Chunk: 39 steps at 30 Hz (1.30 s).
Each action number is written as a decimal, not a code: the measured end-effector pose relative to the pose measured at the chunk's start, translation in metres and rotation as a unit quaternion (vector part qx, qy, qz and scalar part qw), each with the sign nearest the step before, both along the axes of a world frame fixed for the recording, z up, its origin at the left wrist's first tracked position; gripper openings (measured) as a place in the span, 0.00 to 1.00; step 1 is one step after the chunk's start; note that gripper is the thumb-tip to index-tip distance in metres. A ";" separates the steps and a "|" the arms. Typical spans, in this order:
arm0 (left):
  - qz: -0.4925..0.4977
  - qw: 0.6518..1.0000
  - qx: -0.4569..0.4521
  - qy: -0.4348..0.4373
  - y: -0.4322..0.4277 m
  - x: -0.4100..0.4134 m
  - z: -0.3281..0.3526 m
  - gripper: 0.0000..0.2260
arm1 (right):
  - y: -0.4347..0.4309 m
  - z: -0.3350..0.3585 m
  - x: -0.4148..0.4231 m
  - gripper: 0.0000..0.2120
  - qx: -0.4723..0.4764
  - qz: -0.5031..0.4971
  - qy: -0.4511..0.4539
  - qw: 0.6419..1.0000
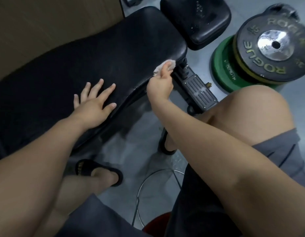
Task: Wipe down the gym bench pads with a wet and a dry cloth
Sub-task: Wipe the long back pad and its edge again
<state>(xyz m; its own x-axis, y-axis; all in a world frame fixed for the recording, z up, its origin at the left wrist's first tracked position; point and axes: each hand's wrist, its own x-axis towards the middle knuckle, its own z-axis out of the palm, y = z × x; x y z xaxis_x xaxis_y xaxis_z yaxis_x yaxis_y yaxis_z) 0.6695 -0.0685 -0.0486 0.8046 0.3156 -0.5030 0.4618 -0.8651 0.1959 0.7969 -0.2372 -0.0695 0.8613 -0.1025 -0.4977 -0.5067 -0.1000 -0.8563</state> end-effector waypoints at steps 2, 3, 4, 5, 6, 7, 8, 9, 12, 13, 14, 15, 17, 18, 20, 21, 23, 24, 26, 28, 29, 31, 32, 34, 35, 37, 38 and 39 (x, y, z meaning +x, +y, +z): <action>0.034 0.999 -0.008 0.026 -0.005 -0.006 0.003 0.27 | 0.002 -0.001 0.000 0.30 -0.023 0.001 -0.017 1.000; 0.045 0.998 -0.013 0.032 -0.008 -0.007 0.003 0.27 | 0.003 -0.001 -0.001 0.30 -0.030 -0.003 -0.029 0.999; 0.053 0.998 -0.018 0.034 -0.010 -0.007 0.002 0.27 | 0.005 -0.001 -0.005 0.31 -0.039 -0.001 -0.040 0.998; 0.056 0.998 -0.023 0.036 -0.012 -0.006 0.002 0.27 | 0.006 0.001 -0.012 0.32 -0.043 0.014 -0.054 0.997; 0.057 0.997 -0.025 0.038 -0.012 -0.005 0.001 0.27 | 0.008 0.003 -0.022 0.32 -0.049 0.041 -0.065 0.996; 0.057 0.997 -0.027 0.039 -0.012 -0.004 0.000 0.27 | 0.011 0.006 -0.033 0.31 -0.048 0.071 -0.074 0.994; 0.059 0.997 -0.030 0.041 -0.011 -0.003 0.000 0.27 | 0.014 0.008 -0.045 0.31 -0.044 0.098 -0.073 0.992; 0.061 0.997 -0.032 0.042 -0.009 -0.003 0.000 0.27 | 0.016 0.008 -0.054 0.31 -0.049 0.123 -0.072 0.989; 0.057 0.996 -0.041 0.051 -0.005 -0.004 0.002 0.28 | 0.018 0.007 -0.046 0.22 -0.053 0.112 -0.027 0.992; 0.053 0.996 -0.045 0.057 -0.004 -0.005 0.004 0.29 | 0.018 0.009 -0.036 0.18 -0.043 0.075 0.017 0.996; 0.047 0.996 -0.049 0.063 -0.003 -0.005 0.005 0.30 | 0.016 0.011 -0.028 0.14 -0.014 0.031 0.056 0.998; 0.040 0.996 -0.053 0.067 -0.002 -0.005 0.006 0.31 | 0.014 0.015 -0.024 0.13 0.006 -0.009 0.083 0.997; 0.027 0.995 -0.060 0.068 0.002 -0.007 0.008 0.33 | 0.016 0.016 -0.025 0.15 -0.013 -0.018 0.072 0.997; 0.019 0.996 -0.062 0.068 0.004 -0.009 0.009 0.34 | 0.019 0.016 -0.028 0.16 -0.043 0.022 0.048 0.998; -0.003 0.996 -0.060 0.071 0.010 -0.016 0.011 0.36 | 0.022 0.004 -0.034 0.20 -0.119 0.100 -0.003 0.988; -0.015 0.996 -0.056 0.072 0.012 -0.021 0.012 0.37 | 0.022 0.001 -0.038 0.22 -0.138 0.131 -0.026 0.981; -0.033 0.997 -0.045 0.061 0.018 -0.031 0.013 0.39 | 0.024 -0.003 -0.055 0.24 -0.148 0.186 -0.086 0.968; -0.036 0.997 -0.039 0.051 0.021 -0.036 0.012 0.40 | 0.024 -0.007 -0.066 0.24 -0.148 0.218 -0.100 0.960; -0.032 0.998 -0.037 0.034 0.024 -0.044 0.009 0.41 | 0.022 -0.006 -0.079 0.21 -0.153 0.266 -0.111 0.945; -0.029 0.998 -0.037 0.030 0.024 -0.045 0.005 0.41 | 0.015 -0.006 -0.072 0.16 -0.137 0.262 -0.112 0.949; -0.028 0.998 -0.036 0.033 0.023 -0.045 0.004 0.42 | 0.010 -0.008 -0.062 0.12 -0.126 0.239 -0.117 0.956; -0.030 0.998 -0.034 0.037 0.023 -0.044 0.004 0.41 | 0.001 -0.009 -0.042 0.08 -0.136 0.193 -0.150 0.960; -0.030 0.998 -0.031 0.038 0.023 -0.044 0.004 0.41 | -0.003 -0.009 -0.036 0.08 -0.141 0.185 -0.162 0.959; -0.029 0.998 -0.026 0.039 0.022 -0.043 0.005 0.41 | -0.004 -0.010 -0.034 0.08 -0.154 0.205 -0.176 0.950; -0.027 0.999 -0.025 0.038 0.021 -0.042 0.005 0.41 | -0.002 -0.012 -0.035 0.07 -0.173 0.226 -0.174 0.943; -0.025 0.999 -0.025 0.039 0.020 -0.041 0.005 0.41 | 0.002 -0.019 -0.037 0.10 -0.223 0.261 -0.176 0.923; -0.024 0.998 -0.025 0.042 0.020 -0.041 0.005 0.41 | 0.002 -0.018 -0.036 0.10 -0.221 0.269 -0.181 0.920; -0.023 0.998 -0.026 0.047 0.020 -0.040 0.005 0.41 | 0.001 -0.017 -0.036 0.10 -0.208 0.271 -0.184 0.922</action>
